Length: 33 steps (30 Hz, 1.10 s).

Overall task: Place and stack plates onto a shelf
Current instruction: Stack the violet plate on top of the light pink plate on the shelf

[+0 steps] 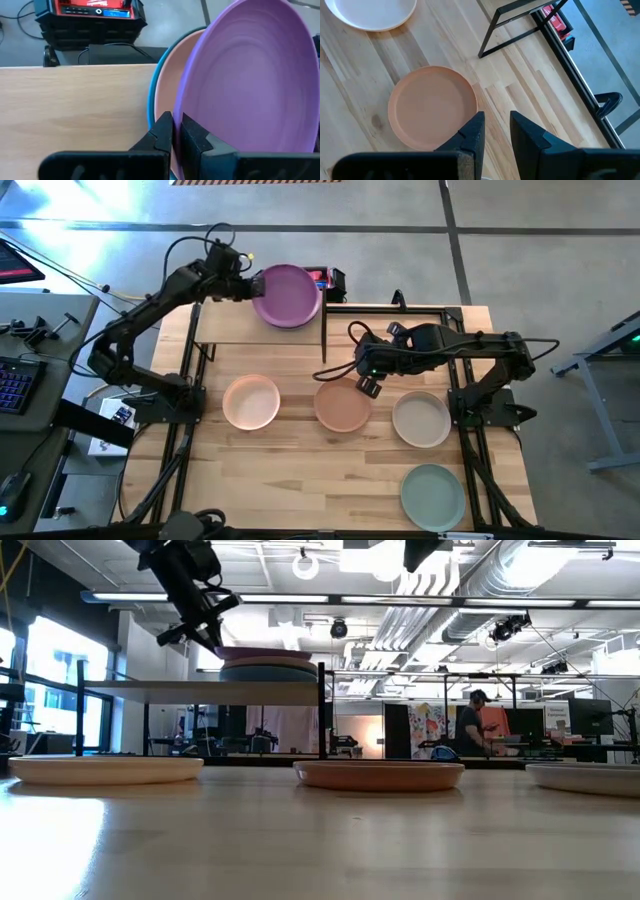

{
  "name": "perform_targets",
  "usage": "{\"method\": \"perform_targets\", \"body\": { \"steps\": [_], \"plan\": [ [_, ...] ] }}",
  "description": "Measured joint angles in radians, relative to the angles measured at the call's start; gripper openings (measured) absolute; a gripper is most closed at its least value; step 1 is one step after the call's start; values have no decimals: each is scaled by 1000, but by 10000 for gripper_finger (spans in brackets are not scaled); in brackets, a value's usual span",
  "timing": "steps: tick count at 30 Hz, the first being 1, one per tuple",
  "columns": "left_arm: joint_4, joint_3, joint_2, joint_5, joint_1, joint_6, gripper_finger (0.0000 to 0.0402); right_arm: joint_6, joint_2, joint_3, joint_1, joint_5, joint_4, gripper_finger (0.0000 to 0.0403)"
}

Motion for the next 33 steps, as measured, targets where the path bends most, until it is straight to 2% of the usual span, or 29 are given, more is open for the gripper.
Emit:
{"method": "perform_targets", "body": {
  "steps": [7, 18, 33],
  "plan": [
    [14, 0, 1, 12, 4, -12, 24, 0, 0, 0, 0, 0, 0, 69],
    [53, 0, 49, 129, 5, -20, 66, 0, 0, 0, 0, -1, 0, 69],
    [-23, -1, 21, 138, 10, 79, 72, 0, 0, 0, 0, -2, 0, 69]
  ]
}}
